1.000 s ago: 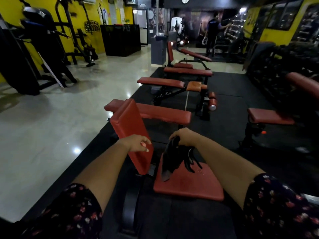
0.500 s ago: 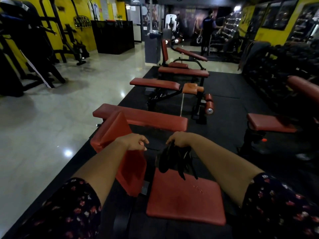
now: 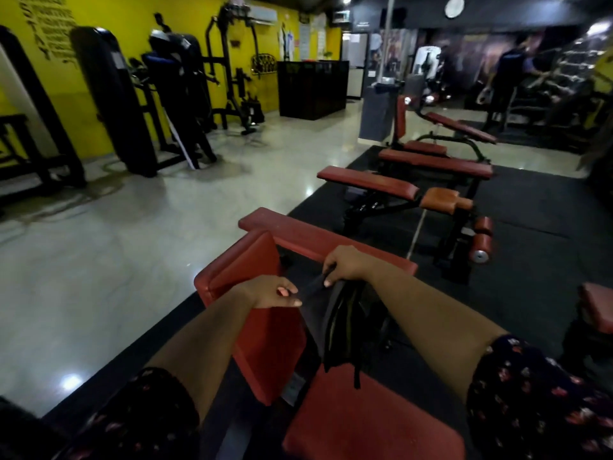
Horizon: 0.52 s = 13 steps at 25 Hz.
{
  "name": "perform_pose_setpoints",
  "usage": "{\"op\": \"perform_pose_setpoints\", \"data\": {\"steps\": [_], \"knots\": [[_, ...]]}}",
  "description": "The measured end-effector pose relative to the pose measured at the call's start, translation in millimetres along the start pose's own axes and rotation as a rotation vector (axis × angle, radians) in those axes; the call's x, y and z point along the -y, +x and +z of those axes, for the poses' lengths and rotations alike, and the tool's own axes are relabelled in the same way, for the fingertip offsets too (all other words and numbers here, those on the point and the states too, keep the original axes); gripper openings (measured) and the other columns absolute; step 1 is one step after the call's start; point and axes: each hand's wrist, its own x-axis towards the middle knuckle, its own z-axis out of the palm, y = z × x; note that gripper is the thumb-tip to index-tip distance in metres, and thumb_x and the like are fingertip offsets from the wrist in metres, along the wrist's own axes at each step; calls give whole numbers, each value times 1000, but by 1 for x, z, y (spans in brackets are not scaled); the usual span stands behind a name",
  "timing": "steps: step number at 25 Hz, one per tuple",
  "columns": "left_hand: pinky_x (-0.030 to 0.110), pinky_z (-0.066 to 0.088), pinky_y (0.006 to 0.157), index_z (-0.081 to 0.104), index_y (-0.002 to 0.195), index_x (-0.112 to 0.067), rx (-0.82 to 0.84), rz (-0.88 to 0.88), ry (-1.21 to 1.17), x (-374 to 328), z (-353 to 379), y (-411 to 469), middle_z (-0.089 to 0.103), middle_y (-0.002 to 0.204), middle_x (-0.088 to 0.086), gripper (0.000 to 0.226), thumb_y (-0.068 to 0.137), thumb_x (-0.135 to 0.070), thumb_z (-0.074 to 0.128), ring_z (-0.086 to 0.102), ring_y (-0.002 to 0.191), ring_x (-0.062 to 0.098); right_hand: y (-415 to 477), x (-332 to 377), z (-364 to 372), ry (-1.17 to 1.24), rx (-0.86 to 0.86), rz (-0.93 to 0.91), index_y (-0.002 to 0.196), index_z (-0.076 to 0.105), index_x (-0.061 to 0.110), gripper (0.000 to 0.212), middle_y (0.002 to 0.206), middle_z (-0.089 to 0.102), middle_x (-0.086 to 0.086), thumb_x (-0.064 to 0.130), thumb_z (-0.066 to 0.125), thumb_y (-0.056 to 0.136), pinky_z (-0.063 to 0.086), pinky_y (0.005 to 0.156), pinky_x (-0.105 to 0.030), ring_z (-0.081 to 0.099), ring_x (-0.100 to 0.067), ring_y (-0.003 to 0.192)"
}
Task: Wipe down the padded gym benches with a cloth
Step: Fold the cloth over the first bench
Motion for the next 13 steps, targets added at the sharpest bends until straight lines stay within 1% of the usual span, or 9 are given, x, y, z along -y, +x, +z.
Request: {"op": "perform_pose_setpoints", "data": {"steps": [3, 5, 7, 8, 10, 11, 13], "knots": [[24, 40, 100, 51, 141, -22, -37, -41, -52, -4, 9, -6, 55, 133, 0, 64, 86, -47, 71, 54, 116, 13, 7, -2, -2, 71, -6, -91, 109, 72, 8, 34, 108, 69, -6, 17, 80, 78, 34, 73, -16, 61, -17, 99], [31, 42, 106, 43, 146, -23, -98, -49, -82, -8, 12, -10, 50, 140, 4, 77, 81, -43, 78, 51, 125, 18, 8, -2, -3, 106, 21, -158, 109, 72, 9, 31, 103, 67, -2, 14, 78, 80, 36, 77, -17, 57, -10, 96], [39, 38, 112, 33, 152, -23, -161, -58, -50, -17, 12, -13, 41, 148, 8, 90, 78, -42, 81, 43, 135, 24, 8, -1, -6, 86, 71, -231, 111, 71, 9, 30, 108, 67, -2, 10, 75, 81, 39, 83, -20, 56, -10, 100], [40, 35, 114, 30, 153, -23, -184, -63, -18, -24, 12, -14, 38, 151, 8, 92, 78, -42, 80, 39, 139, 25, 8, 0, -9, 56, 95, -267, 112, 70, 9, 30, 113, 67, -4, 9, 74, 82, 40, 85, -21, 56, -13, 103], [36, 34, 113, 35, 151, -19, -200, -74, 41, -39, 13, -13, 42, 149, 7, 84, 82, -42, 77, 40, 138, 24, 8, 3, -11, 5, 137, -311, 115, 69, 9, 31, 118, 66, -6, 6, 72, 84, 40, 88, -23, 57, -17, 108], [33, 36, 107, 41, 147, -15, -194, -94, 38, -47, 15, -12, 48, 143, 6, 75, 85, -39, 75, 45, 133, 22, 7, 4, -12, -4, 141, -322, 115, 69, 9, 31, 118, 66, -6, 5, 70, 85, 41, 88, -24, 57, -17, 107], [29, 41, 93, 52, 135, -10, -181, -124, -30, -58, 24, -10, 59, 125, 3, 51, 92, -32, 68, 54, 117, 19, 8, 5, -12, 3, 116, -333, 113, 69, 10, 29, 115, 68, -6, 2, 69, 85, 44, 86, -26, 59, -17, 104]]}}
